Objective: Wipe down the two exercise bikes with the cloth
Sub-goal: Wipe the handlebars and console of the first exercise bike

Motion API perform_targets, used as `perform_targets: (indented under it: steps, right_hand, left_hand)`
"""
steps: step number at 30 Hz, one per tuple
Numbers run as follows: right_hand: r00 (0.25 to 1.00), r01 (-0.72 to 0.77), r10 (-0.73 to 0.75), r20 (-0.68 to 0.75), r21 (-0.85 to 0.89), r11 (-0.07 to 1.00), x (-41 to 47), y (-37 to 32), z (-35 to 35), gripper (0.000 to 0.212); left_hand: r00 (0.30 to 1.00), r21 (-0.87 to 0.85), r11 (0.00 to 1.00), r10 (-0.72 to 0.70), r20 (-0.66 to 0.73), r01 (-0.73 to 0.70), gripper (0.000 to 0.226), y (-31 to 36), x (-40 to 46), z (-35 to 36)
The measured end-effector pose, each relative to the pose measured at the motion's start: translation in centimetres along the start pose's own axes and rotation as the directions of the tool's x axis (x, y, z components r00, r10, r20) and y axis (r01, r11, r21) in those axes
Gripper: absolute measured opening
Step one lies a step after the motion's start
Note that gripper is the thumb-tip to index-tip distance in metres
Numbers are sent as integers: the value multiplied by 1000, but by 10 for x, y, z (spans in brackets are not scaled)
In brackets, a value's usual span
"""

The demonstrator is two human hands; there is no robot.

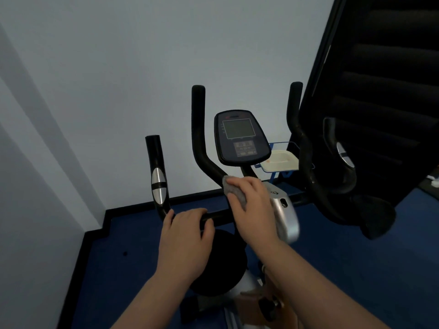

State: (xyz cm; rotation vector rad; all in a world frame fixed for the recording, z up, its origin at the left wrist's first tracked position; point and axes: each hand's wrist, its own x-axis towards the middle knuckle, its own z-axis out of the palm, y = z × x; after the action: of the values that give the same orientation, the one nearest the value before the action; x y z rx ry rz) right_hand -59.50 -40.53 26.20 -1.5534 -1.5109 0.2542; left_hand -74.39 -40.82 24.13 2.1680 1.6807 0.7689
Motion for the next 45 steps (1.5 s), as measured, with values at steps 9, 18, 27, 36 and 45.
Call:
perform_targets:
  steps: [9, 18, 27, 36, 45]
  right_hand:
    - [999, -4, 6, -40, 60, 998, -23, 31, -19, 31]
    - [997, -42, 41, 71, 14, 999, -45, 31, -38, 33]
    - [998, 17, 0, 55, -315, 949, -3, 67, -59, 29]
    - [898, -49, 264, 351, -518, 854, 71, 66, -42, 30]
    - [870, -58, 340, 356, -610, 790, 94, 60, -27, 30]
  left_hand:
    - [1000, 38, 999, -1, 30, 0, 39, 1, 1, -3]
    - [998, 65, 998, 9, 62, -13, 38, 1, 0, -6]
    - [999, 22, 1000, 1, 36, -2, 40, -1, 1, -1]
    - [1000, -31, 999, -12, 8, 12, 37, 0, -2, -1]
    - [1000, -39, 999, -24, -16, 23, 34, -1, 0, 0]
